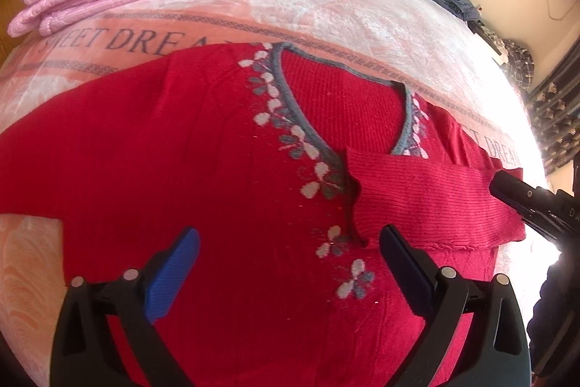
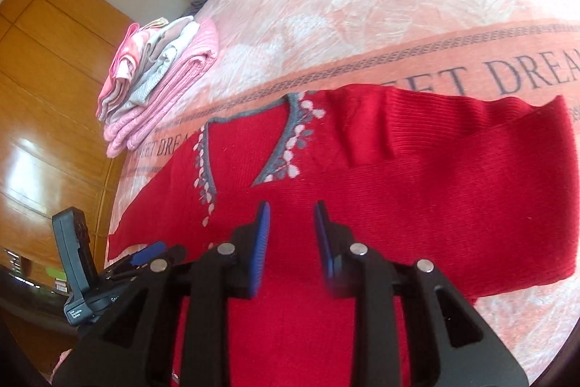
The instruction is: Fold small clothes
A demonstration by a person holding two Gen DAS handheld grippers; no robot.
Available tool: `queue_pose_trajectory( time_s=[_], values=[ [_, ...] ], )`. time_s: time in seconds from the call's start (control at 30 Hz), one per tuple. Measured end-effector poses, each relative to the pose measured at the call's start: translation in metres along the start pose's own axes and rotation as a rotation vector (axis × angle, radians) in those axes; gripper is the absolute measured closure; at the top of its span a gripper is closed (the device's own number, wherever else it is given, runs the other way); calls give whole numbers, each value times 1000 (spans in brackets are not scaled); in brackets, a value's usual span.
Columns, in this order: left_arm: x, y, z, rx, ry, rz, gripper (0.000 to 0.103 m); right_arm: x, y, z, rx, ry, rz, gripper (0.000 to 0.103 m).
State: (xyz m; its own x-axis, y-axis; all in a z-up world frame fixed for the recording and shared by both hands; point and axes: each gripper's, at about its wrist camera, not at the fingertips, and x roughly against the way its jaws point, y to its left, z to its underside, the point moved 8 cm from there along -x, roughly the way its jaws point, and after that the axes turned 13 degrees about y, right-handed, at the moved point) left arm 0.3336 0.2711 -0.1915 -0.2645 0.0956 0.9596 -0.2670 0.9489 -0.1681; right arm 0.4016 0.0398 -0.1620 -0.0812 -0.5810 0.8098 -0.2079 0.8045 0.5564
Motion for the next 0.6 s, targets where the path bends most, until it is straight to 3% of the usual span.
queue_pose_trajectory(
  time_s=[0.17, 0.33, 0.4, 0.47, 0.5, 0.57, 0.6],
  values=[
    [-21, -32, -7, -14, 20, 9, 5, 23, -47, 11, -46, -21, 7, 77],
    [-38, -54, -11, -23, 33, -6, 20, 44, -85, 21, -85, -48, 8, 76],
    [-39, -62, -12, -45, 14, -38, 30, 51, -98, 23, -104, -61, 5, 76],
    [-39, -66, -13, -57, -8, -80, 55, 58, -110, 25, -122, -74, 10, 75],
    [-38, -68, -15, -58, -21, -94, 61, 61, -115, 27, -131, -79, 12, 73],
    [-35, -69, -16, -56, -47, -91, 91, 65, -127, 29, -153, -86, 19, 73],
    [-33, -70, -16, -59, -57, -64, 93, 66, -132, 30, -164, -89, 20, 73]
  ],
)
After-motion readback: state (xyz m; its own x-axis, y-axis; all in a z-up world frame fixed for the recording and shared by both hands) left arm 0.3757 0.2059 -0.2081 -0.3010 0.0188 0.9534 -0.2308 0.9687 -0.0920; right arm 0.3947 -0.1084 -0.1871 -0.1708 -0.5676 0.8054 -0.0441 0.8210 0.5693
